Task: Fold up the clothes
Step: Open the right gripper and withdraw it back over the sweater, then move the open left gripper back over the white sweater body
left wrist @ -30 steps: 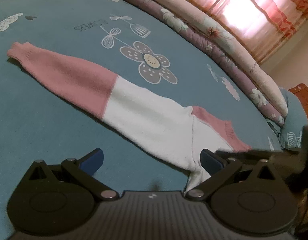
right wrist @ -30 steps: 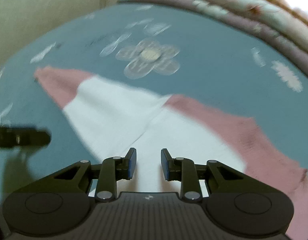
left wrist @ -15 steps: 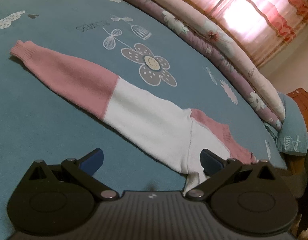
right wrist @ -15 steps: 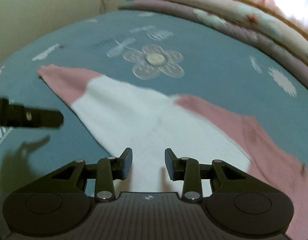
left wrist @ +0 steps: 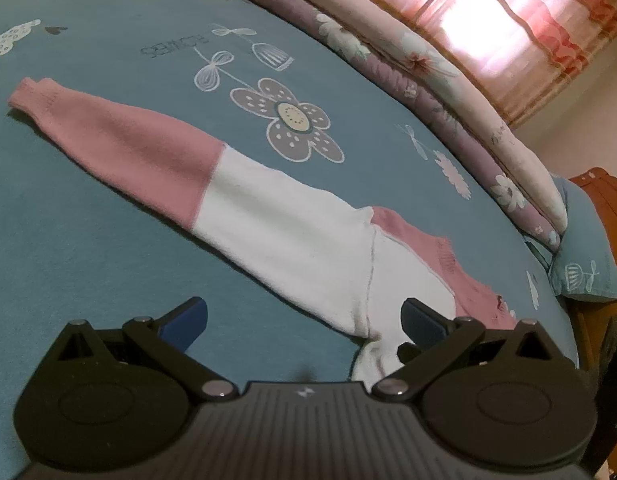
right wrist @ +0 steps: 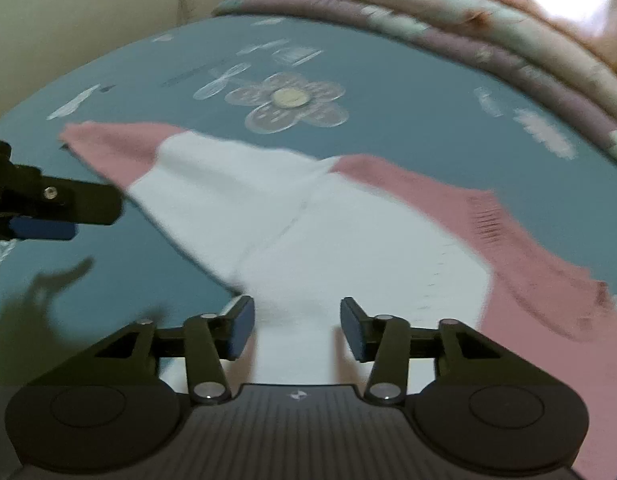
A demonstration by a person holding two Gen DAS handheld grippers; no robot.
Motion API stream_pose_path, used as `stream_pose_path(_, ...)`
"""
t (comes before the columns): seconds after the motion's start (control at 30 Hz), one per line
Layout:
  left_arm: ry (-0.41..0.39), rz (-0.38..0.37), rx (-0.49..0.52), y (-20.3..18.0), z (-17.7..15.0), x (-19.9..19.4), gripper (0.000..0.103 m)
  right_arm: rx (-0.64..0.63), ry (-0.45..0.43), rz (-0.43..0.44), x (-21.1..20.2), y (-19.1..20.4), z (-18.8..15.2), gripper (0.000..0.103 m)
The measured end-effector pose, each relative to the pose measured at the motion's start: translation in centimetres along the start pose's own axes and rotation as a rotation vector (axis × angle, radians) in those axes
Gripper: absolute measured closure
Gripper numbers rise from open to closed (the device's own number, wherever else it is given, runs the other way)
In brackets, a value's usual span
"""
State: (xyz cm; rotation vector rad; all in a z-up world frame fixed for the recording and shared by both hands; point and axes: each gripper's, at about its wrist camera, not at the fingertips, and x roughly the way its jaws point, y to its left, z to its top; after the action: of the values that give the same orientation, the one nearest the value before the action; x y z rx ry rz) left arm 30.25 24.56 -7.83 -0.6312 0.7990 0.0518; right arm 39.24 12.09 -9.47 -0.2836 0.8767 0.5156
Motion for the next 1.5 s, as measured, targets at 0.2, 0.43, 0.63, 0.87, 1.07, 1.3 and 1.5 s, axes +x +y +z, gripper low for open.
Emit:
stream_pose_path(0.2, 0.009, -0.005, 0.013, -0.4, -0.2, 0.1, 0.001, 0.053, 0.049, 0.004, 2.8, 0.1, -0.6, 0.044)
stream_pose_path(0.43, 0.01, -0.016, 0.008, -0.5, -0.2, 0.0, 0.001, 0.092, -0.026, 0.05, -4.5, -0.8, -1.1, 0.032)
stream_pose_path(0.63, 0.021, -0.023, 0.003, -0.7, -0.3, 0.1, 0.001, 0.122, -0.085, 0.016, -15.0, -3.8, -4.2, 0.029)
stream_pose_path(0.87, 0.118, -0.156, 0.043, -3.6, -1.8, 1.1, 0.001, 0.2, -0.261, -0.1, -26.0, -7.6, -7.0, 0.002)
stream_pose_path(1.07, 0.266, -0.367, 0.082, -7.3, -4.9, 2.9, 0.001, 0.477, -0.306, 0.072, -20.7, -13.5, -13.6, 0.0)
stream_pose_path(1.3, 0.372, -0.426, 0.071, -8.7, -7.7, 6.1, 0.001, 0.912, -0.26, 0.17, -11.3, -19.6, -21.1, 0.0)
stream_pose_path(1.5, 0.426, -0.341, 0.04, -6.7, -6.7, 6.4, 0.001, 0.987, -0.239, 0.092, -13.1, -21.1, -24.8, 0.0)
